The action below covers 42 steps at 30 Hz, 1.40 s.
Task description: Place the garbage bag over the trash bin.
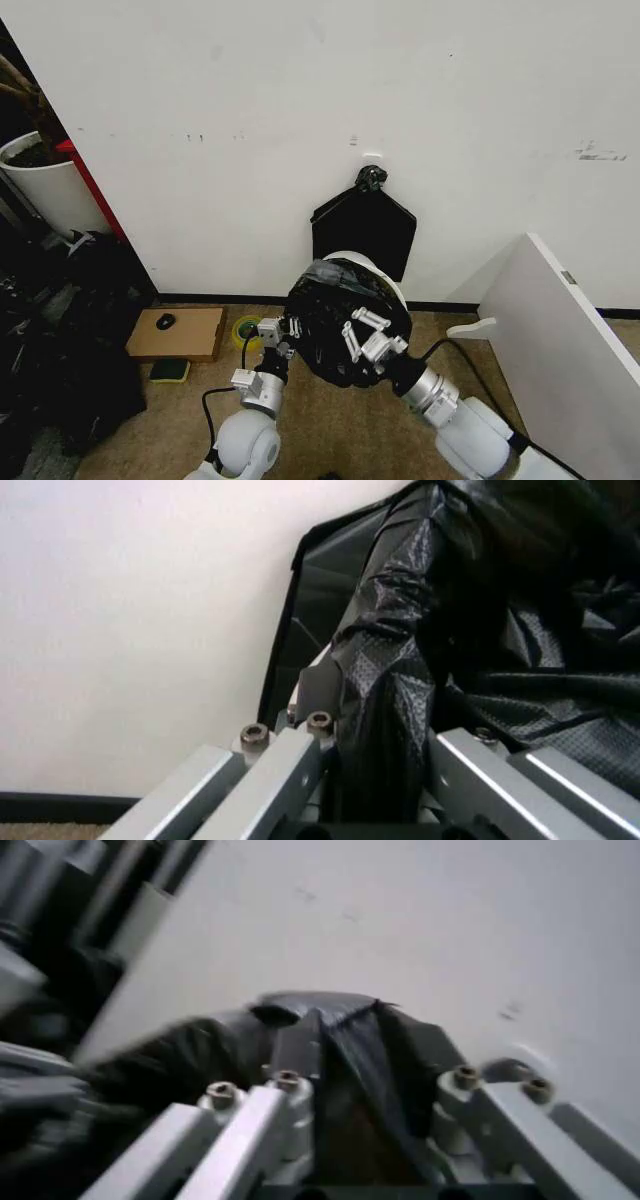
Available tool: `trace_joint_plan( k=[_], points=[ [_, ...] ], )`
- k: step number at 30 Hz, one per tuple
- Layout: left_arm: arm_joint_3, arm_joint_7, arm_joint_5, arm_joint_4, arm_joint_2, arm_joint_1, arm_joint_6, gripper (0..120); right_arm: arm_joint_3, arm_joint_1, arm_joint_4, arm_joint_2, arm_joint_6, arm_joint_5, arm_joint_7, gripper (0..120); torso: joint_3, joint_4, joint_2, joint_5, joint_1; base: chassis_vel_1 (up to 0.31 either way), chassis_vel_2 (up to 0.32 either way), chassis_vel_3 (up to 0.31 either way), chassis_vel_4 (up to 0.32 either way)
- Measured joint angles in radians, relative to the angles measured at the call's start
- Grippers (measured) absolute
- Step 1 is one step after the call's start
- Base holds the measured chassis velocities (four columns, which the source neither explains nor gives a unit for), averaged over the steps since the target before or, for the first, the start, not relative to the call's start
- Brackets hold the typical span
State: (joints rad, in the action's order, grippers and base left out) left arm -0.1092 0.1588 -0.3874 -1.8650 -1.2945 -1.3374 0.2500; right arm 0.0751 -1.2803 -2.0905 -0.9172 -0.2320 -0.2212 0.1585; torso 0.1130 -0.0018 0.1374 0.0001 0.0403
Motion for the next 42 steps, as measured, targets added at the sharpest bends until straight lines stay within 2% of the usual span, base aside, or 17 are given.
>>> trace_joint_plan(
  k=[4, 12, 15, 22, 23, 30, 32, 37, 42],
  points=[
    [0.0, -0.001, 0.004, -0.013, 0.001, -0.012, 0.002, 0, 0.005, -0.003, -0.01, -0.006, 0.027, -0.041, 0.042, 40, 0.0, 0.0002, 0.0, 0.0, 0.0, 0.0, 0.0, 0.0, 0.0],
    [0.001, -0.002, 0.005, -0.03, 0.005, -0.022, 0.005, 0, 0.031, -0.002, -0.001, -0.009, 0.03, -0.138, 0.036, 67, 0.0, 0.0001, 0.0, 0.0, 0.0, 0.0, 0.0, 0.0, 0.0],
    [0.001, -0.002, 0.005, -0.031, 0.006, -0.024, 0.006, 0, 0.036, 0.0, 0.004, -0.011, 0.031, -0.153, 0.033, 60, 0.0, 0.0001, 0.0, -0.0001, 0.0, 0.0, 0.0, 0.0, 0.0],
    [0.002, -0.002, 0.006, -0.03, 0.01, -0.027, 0.009, 0, 0.033, 0.01, -0.005, -0.015, 0.039, -0.108, 0.039, 30, 0.0, 0.0002, 0.0, -0.0001, 0.0, 0.0, 0.0, 0.0, 0.0],
    [0.002, -0.002, 0.006, -0.03, 0.01, -0.027, 0.009, 0, 0.033, 0.01, -0.005, -0.015, 0.039, -0.108, 0.039, 30, 0.0, 0.0002, 0.0, -0.0001, 0.0, 0.0, 0.0, 0.0, 0.0],
    [0.004, -0.014, 0.015, -0.036, 0.021, -0.037, 0.013, 0, 0.029, 0.03, -0.019, 0.011, 0.05, 0.097, -0.01, 2, 0.0, 0.0002, 0.0, 0.0, 0.0, 0.0, 0.0, 0.0, 0.0],
    [0.003, -0.017, 0.015, -0.04, 0.024, -0.039, 0.014, 0, 0.032, 0.034, -0.018, 0.015, 0.05, 0.125, -0.022, 0, 0.0, 0.0002, 0.0, -0.0001, 0.0, 0.0, 0.0, 0.0, 0.0],
    [-0.015, -0.058, 0.052, -0.054, 0.069, -0.063, 0.049, 0, 0.08, 0.062, -0.011, 0.063, 0.079, 0.365, -0.144, 0, 0.0, 0.0004, 0.0, -0.0001, 0.0, 0.0, 0.0, 0.0, 0.0],
    [-0.028, -0.086, 0.088, -0.042, 0.103, -0.069, 0.085, 0, 0.117, 0.068, 0.016, 0.097, 0.09, 0.466, -0.197, 0, 0.0, 0.0001, 0.0, -0.0001, 0.0, 0.0, 0.0, 0.0, 0.0]
  ],
)
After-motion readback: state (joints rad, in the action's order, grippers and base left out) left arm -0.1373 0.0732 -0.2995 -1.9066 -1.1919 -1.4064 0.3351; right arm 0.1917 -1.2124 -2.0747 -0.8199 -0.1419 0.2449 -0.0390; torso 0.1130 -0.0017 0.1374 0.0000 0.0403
